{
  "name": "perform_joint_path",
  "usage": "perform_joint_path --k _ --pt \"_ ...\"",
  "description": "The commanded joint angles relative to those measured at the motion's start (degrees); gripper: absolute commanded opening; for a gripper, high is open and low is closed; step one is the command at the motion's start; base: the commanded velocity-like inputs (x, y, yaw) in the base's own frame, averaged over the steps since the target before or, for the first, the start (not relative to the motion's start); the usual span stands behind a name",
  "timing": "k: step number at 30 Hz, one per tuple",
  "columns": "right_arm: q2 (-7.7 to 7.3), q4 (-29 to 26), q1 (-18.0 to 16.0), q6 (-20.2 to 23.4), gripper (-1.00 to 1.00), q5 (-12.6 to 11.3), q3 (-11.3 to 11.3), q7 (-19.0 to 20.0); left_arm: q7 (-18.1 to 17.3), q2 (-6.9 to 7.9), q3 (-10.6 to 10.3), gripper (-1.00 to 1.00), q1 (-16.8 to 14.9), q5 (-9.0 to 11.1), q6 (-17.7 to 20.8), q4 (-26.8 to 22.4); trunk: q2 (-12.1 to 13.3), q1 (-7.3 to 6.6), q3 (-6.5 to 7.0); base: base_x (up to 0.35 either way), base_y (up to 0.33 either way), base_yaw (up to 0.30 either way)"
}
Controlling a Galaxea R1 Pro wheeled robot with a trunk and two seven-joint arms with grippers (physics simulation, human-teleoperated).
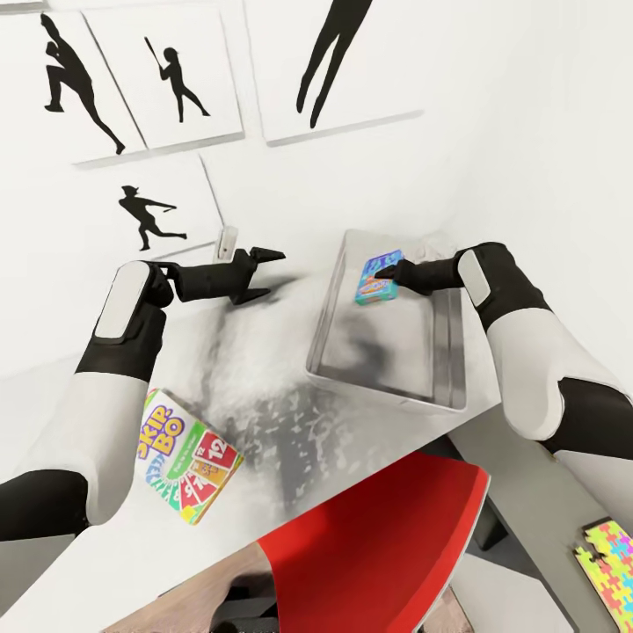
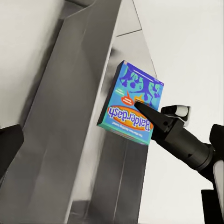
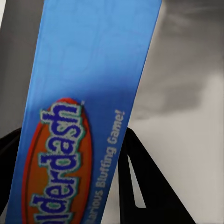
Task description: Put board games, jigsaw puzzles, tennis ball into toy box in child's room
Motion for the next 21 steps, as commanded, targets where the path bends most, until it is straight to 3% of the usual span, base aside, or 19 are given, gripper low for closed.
perform_joint_path --k 1,8,21 --pt "0.02 0.0 -0.1 0.4 -1.0 -0.6 -0.2 -0.2 0.6 0.13 -0.1 1.0 0.0 1.4 0.0 0.0 -0.1 0.03 -0.18 0.0 0.0 0.0" --pt "0.01 -0.1 -0.2 0.4 -1.0 -0.6 -0.2 0.0 0.7 0.39 0.0 1.0 0.0 3.8 -0.1 -0.1 -0.1 0.03 -0.56 0.0 0.0 0.0" --pt "-0.28 -0.3 -0.2 0.4 -1.0 -0.6 -0.1 0.0 0.8 0.46 -0.1 1.0 0.0 4.4 -0.1 0.0 -0.1 0.03 -0.68 0.0 0.0 0.062"
